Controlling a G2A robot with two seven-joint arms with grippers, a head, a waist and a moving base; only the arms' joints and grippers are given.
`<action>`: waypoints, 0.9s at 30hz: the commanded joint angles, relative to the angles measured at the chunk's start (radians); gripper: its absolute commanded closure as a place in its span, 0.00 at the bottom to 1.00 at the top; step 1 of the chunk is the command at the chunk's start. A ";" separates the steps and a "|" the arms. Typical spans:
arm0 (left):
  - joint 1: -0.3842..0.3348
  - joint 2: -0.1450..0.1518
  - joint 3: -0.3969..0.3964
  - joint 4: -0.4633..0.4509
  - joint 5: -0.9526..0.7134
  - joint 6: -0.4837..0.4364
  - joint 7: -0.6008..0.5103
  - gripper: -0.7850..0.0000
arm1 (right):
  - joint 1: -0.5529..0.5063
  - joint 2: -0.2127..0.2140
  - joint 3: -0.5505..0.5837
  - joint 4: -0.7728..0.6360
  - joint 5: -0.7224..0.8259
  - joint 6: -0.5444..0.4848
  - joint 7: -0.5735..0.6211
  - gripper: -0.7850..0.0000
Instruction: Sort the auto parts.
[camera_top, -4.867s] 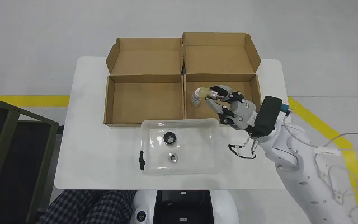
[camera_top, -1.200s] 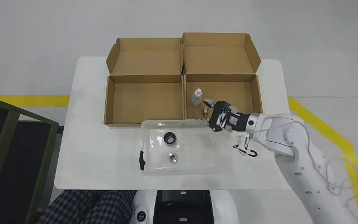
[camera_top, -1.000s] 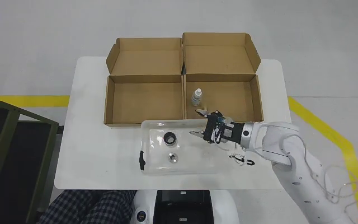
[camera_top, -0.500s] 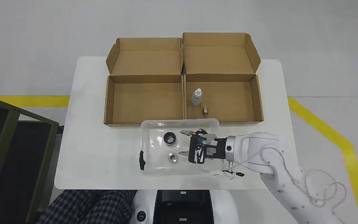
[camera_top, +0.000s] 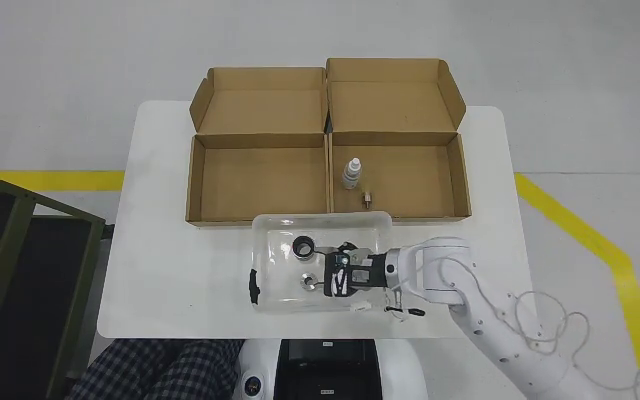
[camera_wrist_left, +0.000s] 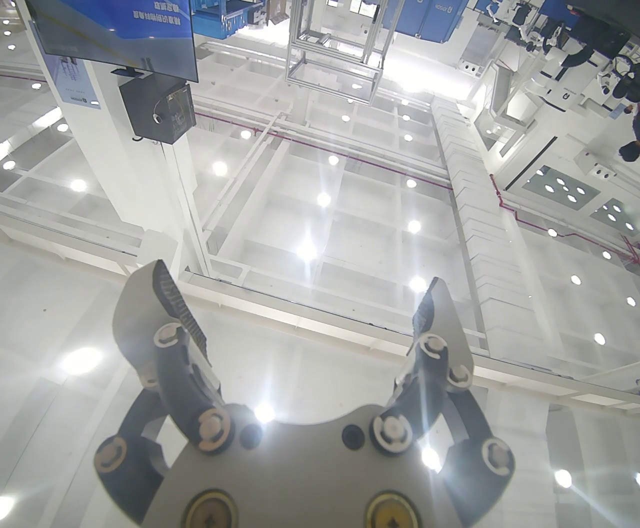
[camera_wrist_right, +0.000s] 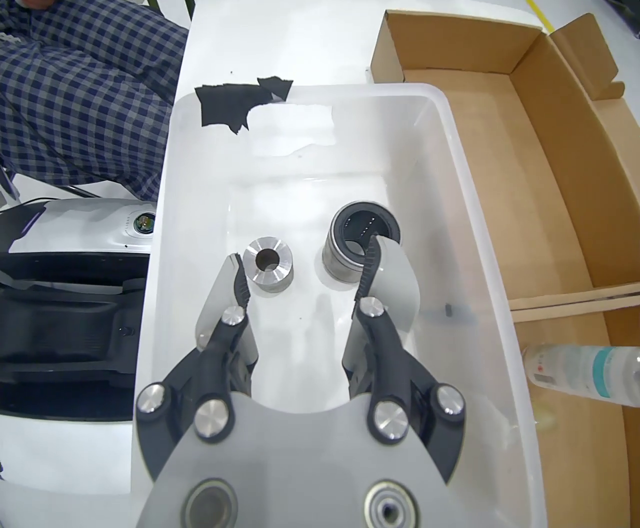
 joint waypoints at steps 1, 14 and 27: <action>0.000 0.000 0.000 0.000 0.000 0.000 0.000 0.00 | 0.003 -0.001 -0.007 0.010 -0.002 -0.003 0.002 0.47; 0.000 0.000 0.000 0.000 0.000 0.000 0.000 0.00 | 0.032 -0.016 -0.071 0.070 -0.010 -0.007 0.006 0.49; 0.000 0.000 0.000 0.000 0.000 0.000 0.000 0.00 | 0.088 -0.044 -0.144 0.156 -0.011 0.004 -0.007 0.49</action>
